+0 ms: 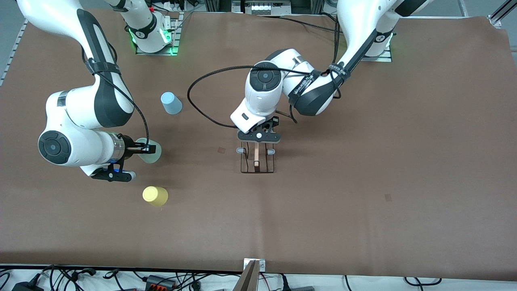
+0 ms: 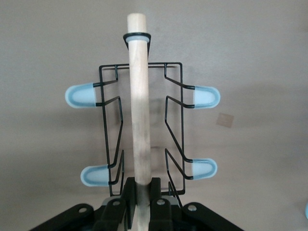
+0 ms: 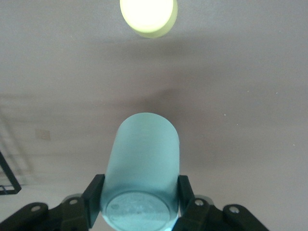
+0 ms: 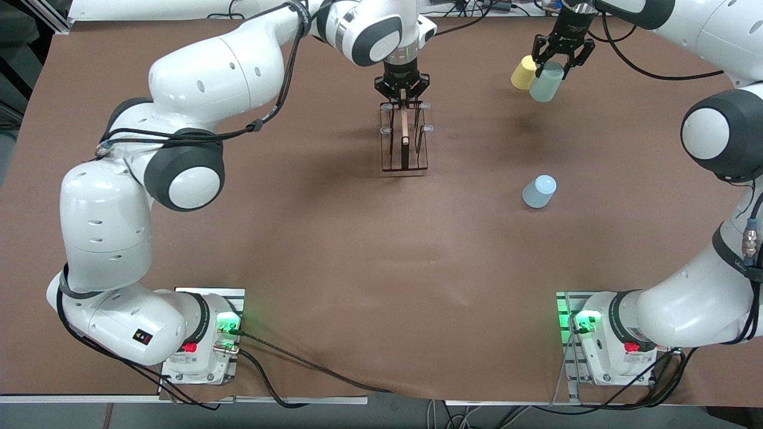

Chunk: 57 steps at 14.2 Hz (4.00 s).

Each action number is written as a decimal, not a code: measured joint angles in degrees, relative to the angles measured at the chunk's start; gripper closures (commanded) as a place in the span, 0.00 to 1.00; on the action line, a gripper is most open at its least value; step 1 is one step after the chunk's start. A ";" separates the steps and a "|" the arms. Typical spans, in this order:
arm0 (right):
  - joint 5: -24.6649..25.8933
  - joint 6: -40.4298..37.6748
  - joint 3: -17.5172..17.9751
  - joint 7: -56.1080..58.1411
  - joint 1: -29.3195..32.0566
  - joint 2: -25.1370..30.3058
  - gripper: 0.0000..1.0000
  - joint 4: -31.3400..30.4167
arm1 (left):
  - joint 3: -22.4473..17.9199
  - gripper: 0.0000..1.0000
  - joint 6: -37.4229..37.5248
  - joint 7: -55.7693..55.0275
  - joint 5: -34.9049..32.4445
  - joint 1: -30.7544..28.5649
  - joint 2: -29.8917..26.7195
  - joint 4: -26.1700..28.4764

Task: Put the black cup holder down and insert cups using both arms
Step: 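Carry the rack to mid-table with the left gripper and set it down, then open the left gripper and withdraw it while the right gripper carries the teal cup, then lower the teal cup onto a rack peg and open the right gripper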

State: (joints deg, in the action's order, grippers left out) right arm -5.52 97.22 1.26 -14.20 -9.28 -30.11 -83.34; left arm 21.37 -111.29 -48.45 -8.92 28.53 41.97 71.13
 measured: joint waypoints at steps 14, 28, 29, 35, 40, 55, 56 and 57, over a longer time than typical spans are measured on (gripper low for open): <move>-0.18 -0.75 0.65 -0.03 -1.83 -0.16 0.74 2.58 | -2.58 0.00 10.04 8.56 -0.20 -6.11 -7.61 -3.64; -7.71 -0.38 6.49 -16.67 -18.99 -0.41 0.74 4.61 | -2.54 0.00 36.36 30.88 3.52 -36.80 -24.56 -3.59; -7.73 -0.33 6.49 -16.67 -19.26 -0.94 0.74 4.61 | -2.52 0.00 36.86 30.94 3.54 -36.91 -25.00 -3.51; -7.74 -0.23 6.49 -16.67 -20.25 -2.67 0.74 4.58 | -2.76 0.00 37.02 44.51 3.54 -40.39 -25.01 -1.87; -7.75 1.73 6.49 -16.67 -21.65 -4.52 0.74 4.58 | -11.09 0.00 30.23 46.28 5.61 -36.38 -30.47 8.43; -4.07 -0.25 -1.64 -23.32 -16.50 -2.49 0.00 8.70 | -17.68 0.00 23.56 46.35 6.49 -30.35 -42.45 23.96; -1.18 -0.31 -2.37 -23.07 -14.59 -2.73 0.00 8.54 | -17.69 0.00 23.45 46.35 6.60 -30.22 -42.51 23.92; 1.64 -0.02 -2.72 -22.94 -12.79 -3.29 0.00 8.47 | -17.69 0.00 23.34 46.35 6.62 -30.13 -42.51 23.79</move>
State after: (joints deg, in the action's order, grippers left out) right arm -3.88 97.20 -1.45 -37.13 -22.07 -33.41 -74.88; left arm 3.68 -87.95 -2.10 -2.30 -1.59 -0.54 94.92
